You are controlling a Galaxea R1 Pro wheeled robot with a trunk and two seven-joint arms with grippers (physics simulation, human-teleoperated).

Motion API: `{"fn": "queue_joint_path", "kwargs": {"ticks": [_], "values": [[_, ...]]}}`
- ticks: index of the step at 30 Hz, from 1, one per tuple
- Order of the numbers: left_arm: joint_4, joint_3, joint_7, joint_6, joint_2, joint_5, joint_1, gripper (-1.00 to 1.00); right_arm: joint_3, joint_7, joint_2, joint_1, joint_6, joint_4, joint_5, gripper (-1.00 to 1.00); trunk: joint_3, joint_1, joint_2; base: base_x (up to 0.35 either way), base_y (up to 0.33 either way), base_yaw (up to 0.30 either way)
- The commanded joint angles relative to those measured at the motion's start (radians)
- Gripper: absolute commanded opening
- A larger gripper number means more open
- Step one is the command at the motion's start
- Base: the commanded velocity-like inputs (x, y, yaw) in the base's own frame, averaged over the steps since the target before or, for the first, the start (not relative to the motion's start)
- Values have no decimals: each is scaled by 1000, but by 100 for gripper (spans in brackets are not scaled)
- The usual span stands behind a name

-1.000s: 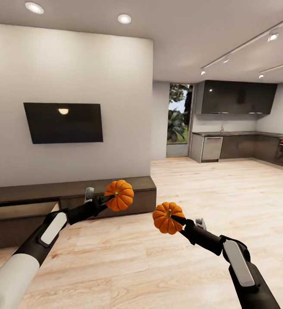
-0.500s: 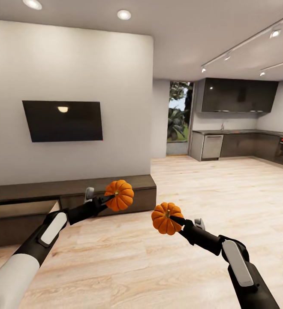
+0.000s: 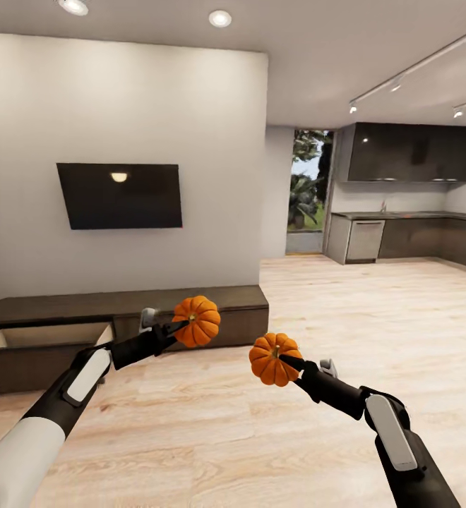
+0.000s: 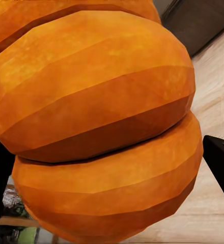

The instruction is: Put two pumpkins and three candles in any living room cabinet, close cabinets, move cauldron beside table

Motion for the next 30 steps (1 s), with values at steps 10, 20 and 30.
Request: {"fn": "queue_joint_path", "kwargs": {"ticks": [10,20,30], "values": [[1,-2,0,6,1,10,-1,-100,-2,-41,0,-1,5,0,1,-100,-8,0,-1,0,0,257],[2,-2,2,7,1,10,-1,-100,0,-43,0,-1,5,0,2,-100,-14,0,-1,0,0,260],[2,-2,2,7,1,10,-1,-100,9,-43,0,-1,5,0,2,-100,-21,0,-1,99,82,260]]}}
